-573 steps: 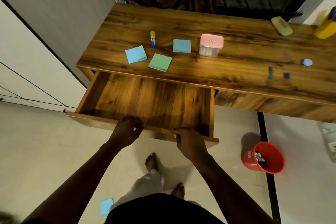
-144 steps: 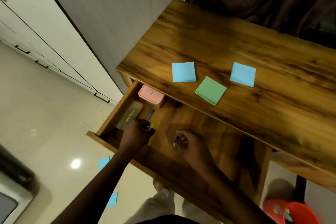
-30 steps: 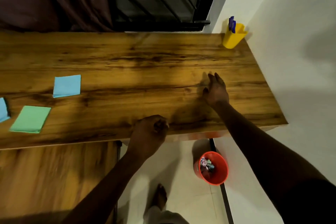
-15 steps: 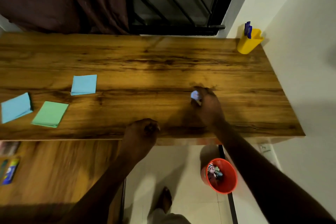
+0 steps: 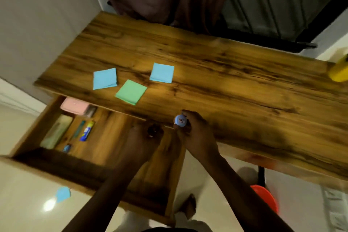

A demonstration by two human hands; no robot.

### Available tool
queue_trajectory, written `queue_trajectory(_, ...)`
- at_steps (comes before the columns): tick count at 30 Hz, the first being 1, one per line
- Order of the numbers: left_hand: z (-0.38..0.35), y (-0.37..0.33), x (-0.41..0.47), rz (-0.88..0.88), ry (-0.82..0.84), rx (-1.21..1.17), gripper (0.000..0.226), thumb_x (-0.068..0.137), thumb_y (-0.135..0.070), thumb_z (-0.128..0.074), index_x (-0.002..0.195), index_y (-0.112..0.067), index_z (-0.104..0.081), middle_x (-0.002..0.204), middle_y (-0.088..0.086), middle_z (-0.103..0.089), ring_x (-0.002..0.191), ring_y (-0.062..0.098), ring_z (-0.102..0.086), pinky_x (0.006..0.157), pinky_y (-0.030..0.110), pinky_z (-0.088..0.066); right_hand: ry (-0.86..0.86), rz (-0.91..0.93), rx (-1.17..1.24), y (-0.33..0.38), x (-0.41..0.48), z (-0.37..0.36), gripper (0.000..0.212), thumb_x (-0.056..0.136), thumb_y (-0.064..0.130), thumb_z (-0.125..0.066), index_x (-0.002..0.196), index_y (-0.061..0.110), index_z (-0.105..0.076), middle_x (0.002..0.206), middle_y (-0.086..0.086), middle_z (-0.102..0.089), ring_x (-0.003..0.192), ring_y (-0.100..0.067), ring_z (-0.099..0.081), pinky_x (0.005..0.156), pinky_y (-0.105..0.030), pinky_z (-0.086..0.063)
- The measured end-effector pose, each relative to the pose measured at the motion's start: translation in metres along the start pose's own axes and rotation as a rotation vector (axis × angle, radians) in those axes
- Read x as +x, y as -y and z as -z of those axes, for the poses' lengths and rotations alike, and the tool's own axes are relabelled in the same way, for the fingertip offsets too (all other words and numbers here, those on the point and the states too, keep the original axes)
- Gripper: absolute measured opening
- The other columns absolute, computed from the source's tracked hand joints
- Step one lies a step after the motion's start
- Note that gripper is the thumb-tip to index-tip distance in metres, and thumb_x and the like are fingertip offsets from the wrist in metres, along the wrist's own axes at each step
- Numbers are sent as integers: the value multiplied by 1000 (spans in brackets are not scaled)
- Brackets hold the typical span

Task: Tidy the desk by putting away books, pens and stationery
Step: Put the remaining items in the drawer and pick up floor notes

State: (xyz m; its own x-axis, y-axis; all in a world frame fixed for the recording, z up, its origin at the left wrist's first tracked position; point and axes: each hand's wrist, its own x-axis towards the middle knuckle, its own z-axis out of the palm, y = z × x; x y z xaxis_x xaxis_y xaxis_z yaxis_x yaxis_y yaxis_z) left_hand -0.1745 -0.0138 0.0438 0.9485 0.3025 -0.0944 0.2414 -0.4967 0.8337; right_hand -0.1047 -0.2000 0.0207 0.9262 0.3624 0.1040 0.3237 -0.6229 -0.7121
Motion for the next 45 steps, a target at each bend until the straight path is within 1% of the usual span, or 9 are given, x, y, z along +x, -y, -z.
queue_trajectory(5,72,55,-15,76,-108,43,24,84,-31,-63,100,-25,-78,90,-12,-77,77,3,-70,72,37,-58,120,85,-28,65,7,-73,57,89,51,-63,139,24,-58,139,2,-62,130,-16,-58,108,-32,-50)
queue_trajectory(12,172,139,-43,201,-224,27,17,94,-16,-68,107,-22,-78,100,-12,-77,87,2,-71,76,25,-58,390,129,-113,148,9,-184,56,86,34,-77,137,21,-60,134,1,-66,121,-19,-63,97,-26,-47)
queue_trajectory(20,257,220,-66,311,-284,29,18,92,-14,-70,104,-23,-79,99,-15,-75,87,-1,-70,76,26,-59,608,193,-233,196,6,-312,54,92,5,-67,144,16,-54,147,-4,-56,137,-19,-51,114,-28,-40)
queue_trajectory(27,290,251,-68,340,-236,44,16,94,-17,-68,106,-23,-77,99,-16,-73,87,0,-69,73,26,-60,674,203,-317,196,2,-386,44,97,31,-62,139,23,-53,142,-2,-57,134,-19,-53,115,-35,-42)
queue_trajectory(31,294,259,-64,329,-200,34,19,96,-14,-65,110,-19,-77,104,-12,-74,91,3,-70,75,20,-58,717,122,-262,202,-5,-401,46,98,25,-63,142,22,-52,144,-1,-57,138,-18,-50,115,-34,-42)
queue_trajectory(36,294,265,-53,285,-151,21,19,96,-16,-66,111,-15,-77,106,-8,-75,92,4,-71,81,30,-62,701,93,-237,202,-6,-402,53,97,28,-65,146,23,-49,147,-1,-54,139,-18,-49,116,-34,-41)
queue_trajectory(39,294,262,-44,264,-115,32,20,96,-14,-67,113,-13,-77,109,-6,-76,92,3,-71,80,19,-59,646,79,-192,207,-6,-384,50,97,28,-65,145,21,-52,146,-1,-57,137,-17,-51,114,-33,-43)
queue_trajectory(42,292,251,-25,218,-100,26,20,95,-14,-68,112,-14,-77,107,-4,-76,90,3,-70,80,24,-60,362,152,-167,207,5,-349,33,94,26,-69,126,22,-67,123,0,-70,115,-16,-66,96,-28,-54)
queue_trajectory(45,285,238,2,143,-78,-3,18,95,-17,-67,111,-17,-76,102,-5,-76,88,4,-71,81,31,-61,113,72,-218,203,40,-300,25,99,38,-61,119,26,-68,108,2,-74,96,-16,-70,82,-34,-59)
